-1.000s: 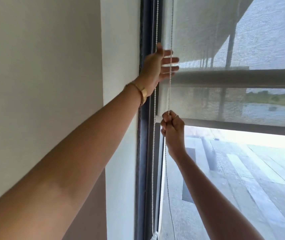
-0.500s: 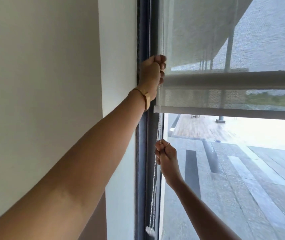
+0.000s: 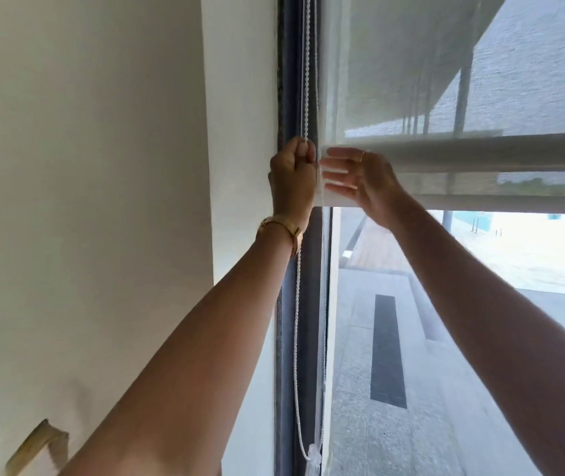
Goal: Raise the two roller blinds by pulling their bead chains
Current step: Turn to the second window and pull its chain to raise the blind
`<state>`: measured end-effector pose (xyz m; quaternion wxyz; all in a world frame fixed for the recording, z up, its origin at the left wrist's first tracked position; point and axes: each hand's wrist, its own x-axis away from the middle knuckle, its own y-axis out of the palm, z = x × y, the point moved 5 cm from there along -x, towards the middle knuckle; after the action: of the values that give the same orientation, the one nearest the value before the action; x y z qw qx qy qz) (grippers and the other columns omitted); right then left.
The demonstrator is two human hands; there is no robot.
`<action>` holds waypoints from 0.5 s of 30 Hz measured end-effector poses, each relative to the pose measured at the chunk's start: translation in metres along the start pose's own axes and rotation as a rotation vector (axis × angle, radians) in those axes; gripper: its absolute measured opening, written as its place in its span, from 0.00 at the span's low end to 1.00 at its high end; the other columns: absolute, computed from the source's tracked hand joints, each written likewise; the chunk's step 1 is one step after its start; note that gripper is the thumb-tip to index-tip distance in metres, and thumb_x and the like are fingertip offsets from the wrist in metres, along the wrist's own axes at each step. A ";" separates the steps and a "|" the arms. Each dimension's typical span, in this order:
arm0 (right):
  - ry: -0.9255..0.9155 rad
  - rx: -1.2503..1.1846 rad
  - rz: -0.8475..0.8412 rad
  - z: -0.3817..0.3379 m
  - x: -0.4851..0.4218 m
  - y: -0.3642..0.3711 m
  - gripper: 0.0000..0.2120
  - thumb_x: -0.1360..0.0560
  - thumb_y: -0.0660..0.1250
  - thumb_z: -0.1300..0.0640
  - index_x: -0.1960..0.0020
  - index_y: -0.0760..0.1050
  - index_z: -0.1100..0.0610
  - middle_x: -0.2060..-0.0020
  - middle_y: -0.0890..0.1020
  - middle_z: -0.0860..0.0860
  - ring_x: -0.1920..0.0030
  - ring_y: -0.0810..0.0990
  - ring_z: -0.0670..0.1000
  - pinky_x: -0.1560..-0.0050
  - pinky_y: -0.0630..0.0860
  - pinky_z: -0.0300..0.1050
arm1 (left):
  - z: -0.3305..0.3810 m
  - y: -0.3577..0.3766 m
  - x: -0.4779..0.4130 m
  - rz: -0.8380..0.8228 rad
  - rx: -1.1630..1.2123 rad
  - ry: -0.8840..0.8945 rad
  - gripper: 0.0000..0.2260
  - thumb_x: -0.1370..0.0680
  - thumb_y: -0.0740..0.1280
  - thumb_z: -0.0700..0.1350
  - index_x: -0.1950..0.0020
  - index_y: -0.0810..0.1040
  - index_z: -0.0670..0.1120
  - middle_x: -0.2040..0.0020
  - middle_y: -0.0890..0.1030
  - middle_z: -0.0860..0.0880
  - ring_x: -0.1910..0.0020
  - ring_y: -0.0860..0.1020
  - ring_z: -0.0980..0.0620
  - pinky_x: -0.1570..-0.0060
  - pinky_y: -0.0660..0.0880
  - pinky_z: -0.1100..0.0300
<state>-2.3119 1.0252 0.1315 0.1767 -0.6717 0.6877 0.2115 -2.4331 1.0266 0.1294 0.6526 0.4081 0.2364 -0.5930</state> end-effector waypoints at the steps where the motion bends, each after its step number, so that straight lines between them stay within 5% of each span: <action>1: -0.010 -0.053 0.016 -0.011 -0.006 0.000 0.18 0.23 0.49 0.66 0.40 0.74 0.62 0.49 0.82 0.55 0.43 0.80 0.57 0.47 0.79 0.48 | -0.007 -0.004 0.006 -0.005 -0.007 -0.005 0.20 0.30 0.53 0.28 0.72 0.64 0.51 0.71 0.65 0.53 0.71 0.62 0.57 0.66 0.60 0.61; 7: -0.060 -0.136 -0.062 -0.055 -0.025 0.032 0.16 0.20 0.52 0.59 0.38 0.73 0.62 0.45 0.81 0.57 0.45 0.81 0.56 0.44 0.79 0.50 | -0.047 -0.014 0.046 -0.013 -0.047 -0.064 0.17 0.26 0.53 0.32 0.70 0.64 0.50 0.67 0.67 0.46 0.67 0.62 0.52 0.64 0.61 0.58; 11: -0.093 -0.216 -0.054 -0.060 -0.027 0.054 0.15 0.19 0.50 0.61 0.44 0.74 0.63 0.60 0.82 0.53 0.66 0.81 0.49 0.65 0.79 0.42 | -0.062 -0.014 0.064 -0.024 -0.062 -0.105 0.16 0.29 0.51 0.33 0.71 0.65 0.50 0.69 0.67 0.50 0.68 0.62 0.54 0.66 0.61 0.59; 15: -0.185 -0.167 0.033 -0.045 -0.032 0.056 0.17 0.21 0.47 0.66 0.53 0.75 0.61 0.72 0.70 0.50 0.81 0.62 0.42 0.80 0.58 0.35 | -0.069 -0.018 0.067 -0.037 -0.090 -0.100 0.17 0.30 0.50 0.33 0.72 0.65 0.52 0.69 0.67 0.49 0.68 0.63 0.53 0.66 0.62 0.60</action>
<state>-2.3646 1.0293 0.1900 0.1793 -0.6501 0.6594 0.3322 -2.4260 1.0447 0.0332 0.6703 0.3439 0.2375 -0.6132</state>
